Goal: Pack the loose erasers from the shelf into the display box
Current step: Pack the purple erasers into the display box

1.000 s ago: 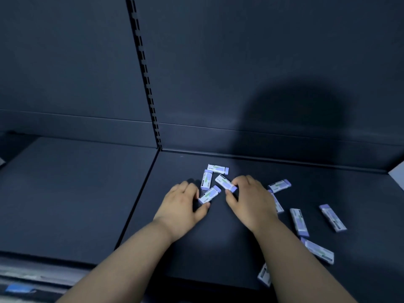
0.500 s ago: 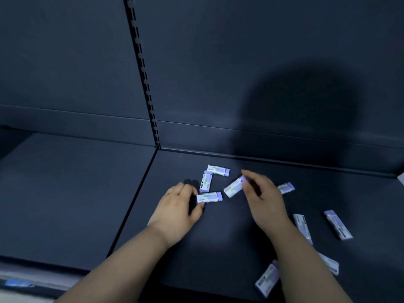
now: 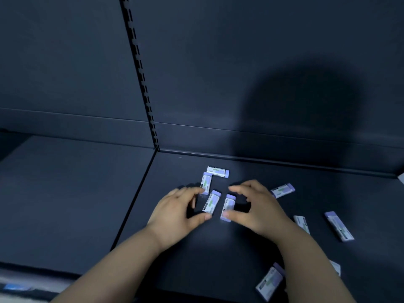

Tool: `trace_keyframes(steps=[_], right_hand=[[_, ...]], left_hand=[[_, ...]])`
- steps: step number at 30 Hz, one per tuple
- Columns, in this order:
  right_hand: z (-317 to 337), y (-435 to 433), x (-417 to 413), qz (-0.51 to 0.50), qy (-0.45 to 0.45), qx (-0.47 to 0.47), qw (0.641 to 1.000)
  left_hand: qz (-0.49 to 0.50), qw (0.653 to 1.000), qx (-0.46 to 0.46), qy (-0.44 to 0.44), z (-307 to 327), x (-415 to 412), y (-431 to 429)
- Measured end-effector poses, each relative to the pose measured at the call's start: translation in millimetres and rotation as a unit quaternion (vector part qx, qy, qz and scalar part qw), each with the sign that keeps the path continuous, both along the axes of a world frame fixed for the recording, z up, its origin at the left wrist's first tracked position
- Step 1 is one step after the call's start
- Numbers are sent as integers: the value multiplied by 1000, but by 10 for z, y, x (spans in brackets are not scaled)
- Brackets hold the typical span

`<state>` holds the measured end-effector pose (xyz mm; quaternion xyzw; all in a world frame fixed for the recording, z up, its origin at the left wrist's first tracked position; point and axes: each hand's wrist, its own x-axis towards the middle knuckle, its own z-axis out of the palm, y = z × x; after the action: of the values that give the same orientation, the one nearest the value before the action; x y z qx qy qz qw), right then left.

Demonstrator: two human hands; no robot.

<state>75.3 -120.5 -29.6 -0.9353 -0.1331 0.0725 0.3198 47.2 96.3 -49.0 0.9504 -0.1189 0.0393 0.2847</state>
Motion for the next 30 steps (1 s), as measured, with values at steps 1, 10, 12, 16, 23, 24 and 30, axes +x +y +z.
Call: trace_keyframes(steps=[1,10,12,16,23,24,30], right_hand=[[11,-10,2,20,13,-27,999],[40,9,-10,71,19,-63,995],[43,15,-6,71,19,-70,995],[43,14,-12,57,17,-64,996],[268,153,-164,27,-4,-10,1000],[347,198,-202,23,-26,-9,999],[700,840,-407,23,-95,-11,995]], left_hand=[[-5,1000,13,-3,-1,5,-2],[-50,996,-9,73,107,31,23],[-67,988,57,127,200,137,12],[-73,979,70,179,298,270,-61],[-33,996,1,86,415,97,62],[-27,998,-1,62,474,55,130],[-16,994,47,-98,737,-162,771]])
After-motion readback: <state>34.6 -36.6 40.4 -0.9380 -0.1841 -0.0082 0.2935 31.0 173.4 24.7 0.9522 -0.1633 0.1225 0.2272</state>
